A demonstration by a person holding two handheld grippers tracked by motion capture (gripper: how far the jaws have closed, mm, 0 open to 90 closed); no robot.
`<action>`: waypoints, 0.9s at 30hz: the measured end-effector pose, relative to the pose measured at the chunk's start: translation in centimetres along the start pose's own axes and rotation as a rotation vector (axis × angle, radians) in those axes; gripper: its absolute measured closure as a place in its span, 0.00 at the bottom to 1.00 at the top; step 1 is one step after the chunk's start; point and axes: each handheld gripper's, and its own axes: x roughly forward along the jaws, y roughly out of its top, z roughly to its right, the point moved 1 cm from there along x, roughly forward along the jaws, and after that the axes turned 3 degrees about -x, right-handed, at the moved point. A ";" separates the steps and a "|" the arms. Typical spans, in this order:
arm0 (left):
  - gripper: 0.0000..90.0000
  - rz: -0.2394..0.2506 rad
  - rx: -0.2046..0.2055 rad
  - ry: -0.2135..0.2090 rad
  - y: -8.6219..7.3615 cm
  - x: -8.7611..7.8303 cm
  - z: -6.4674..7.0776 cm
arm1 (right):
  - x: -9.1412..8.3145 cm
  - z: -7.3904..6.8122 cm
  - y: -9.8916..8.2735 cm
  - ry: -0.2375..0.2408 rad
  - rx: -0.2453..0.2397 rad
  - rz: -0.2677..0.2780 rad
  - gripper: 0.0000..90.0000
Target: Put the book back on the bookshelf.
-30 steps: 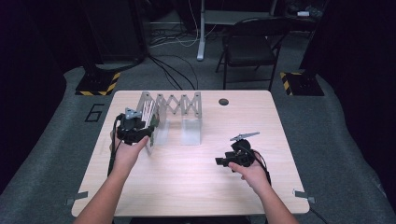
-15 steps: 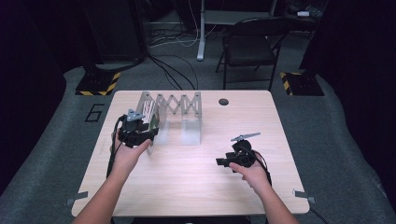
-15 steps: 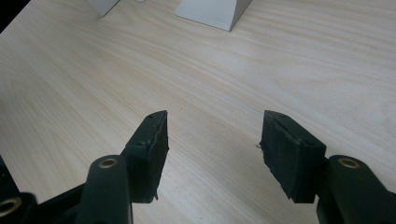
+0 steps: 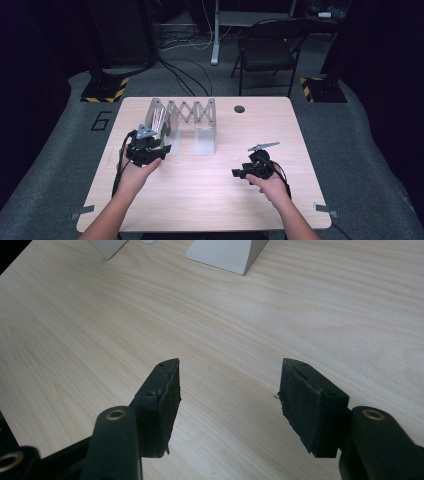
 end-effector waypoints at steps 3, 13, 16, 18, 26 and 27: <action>0.61 0.002 0.005 -0.009 -0.4 -0.2 0.3 | -0.1 -0.3 0.1 0.001 0.008 0.007 0.46; 0.61 -0.005 0.011 -0.038 -2.4 -0.3 1.1 | 0.1 -0.1 0.1 0.002 0.005 0.005 0.46; 0.61 -0.018 0.009 -0.050 -3.2 -0.1 1.1 | 0.3 0.0 0.1 0.000 0.005 0.002 0.46; 0.60 -0.025 0.011 -0.051 -3.8 0.0 1.2 | 0.3 0.0 0.1 -0.001 0.009 -0.002 0.46; 0.60 -0.004 -0.002 -0.063 -6.1 -0.2 1.2 | 0.0 -0.1 0.3 -0.005 0.003 0.011 0.46; 0.60 -0.002 -0.001 -0.060 -6.3 -0.2 1.2 | 0.2 0.0 0.3 -0.007 -0.007 0.022 0.46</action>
